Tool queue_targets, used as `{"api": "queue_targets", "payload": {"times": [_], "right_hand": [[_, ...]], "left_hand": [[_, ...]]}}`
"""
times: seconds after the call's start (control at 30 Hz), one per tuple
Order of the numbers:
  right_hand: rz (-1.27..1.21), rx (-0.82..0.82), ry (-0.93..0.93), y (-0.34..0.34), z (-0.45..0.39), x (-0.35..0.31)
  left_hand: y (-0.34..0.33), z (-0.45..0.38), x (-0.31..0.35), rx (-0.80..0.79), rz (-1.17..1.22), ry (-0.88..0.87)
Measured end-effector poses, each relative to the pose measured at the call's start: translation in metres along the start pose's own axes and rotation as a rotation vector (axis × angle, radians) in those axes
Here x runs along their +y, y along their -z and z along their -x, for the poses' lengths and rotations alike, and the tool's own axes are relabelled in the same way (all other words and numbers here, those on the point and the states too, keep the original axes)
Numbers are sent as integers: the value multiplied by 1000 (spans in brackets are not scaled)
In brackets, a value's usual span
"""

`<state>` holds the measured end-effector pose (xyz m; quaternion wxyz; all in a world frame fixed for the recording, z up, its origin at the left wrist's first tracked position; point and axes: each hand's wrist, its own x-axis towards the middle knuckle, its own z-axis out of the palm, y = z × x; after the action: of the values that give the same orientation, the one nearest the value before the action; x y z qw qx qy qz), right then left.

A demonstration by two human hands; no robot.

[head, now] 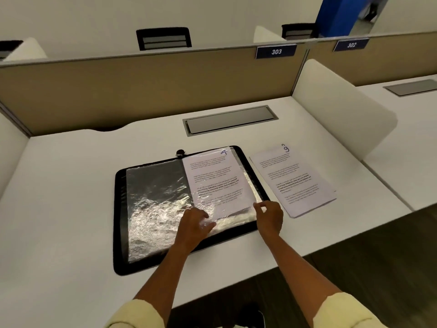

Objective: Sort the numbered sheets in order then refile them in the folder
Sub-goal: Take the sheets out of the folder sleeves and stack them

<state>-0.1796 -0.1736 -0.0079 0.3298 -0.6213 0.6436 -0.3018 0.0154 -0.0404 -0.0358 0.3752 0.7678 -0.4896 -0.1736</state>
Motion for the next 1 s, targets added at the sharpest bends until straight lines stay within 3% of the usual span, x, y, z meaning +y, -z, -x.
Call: {"api": "queue_targets", "payload": {"times": [0.17, 0.4, 0.63, 0.87, 1.0], "right_hand": [[-15, -11, 74, 3, -1, -4], [-43, -12, 77, 6, 1, -6], [-210, 39, -87, 6, 16, -13], [-703, -334, -435, -9, 49, -28], [-845, -366, -548, -23, 61, -32]], "left_hand": [[-27, -5, 16, -118, -57, -127], [-33, -12, 25, -119, -63, -116], [-32, -16, 30, -131, 22, 9], [-33, -21, 30, -93, 110, 119], [-29, -25, 26, -121, 133, 107]]}}
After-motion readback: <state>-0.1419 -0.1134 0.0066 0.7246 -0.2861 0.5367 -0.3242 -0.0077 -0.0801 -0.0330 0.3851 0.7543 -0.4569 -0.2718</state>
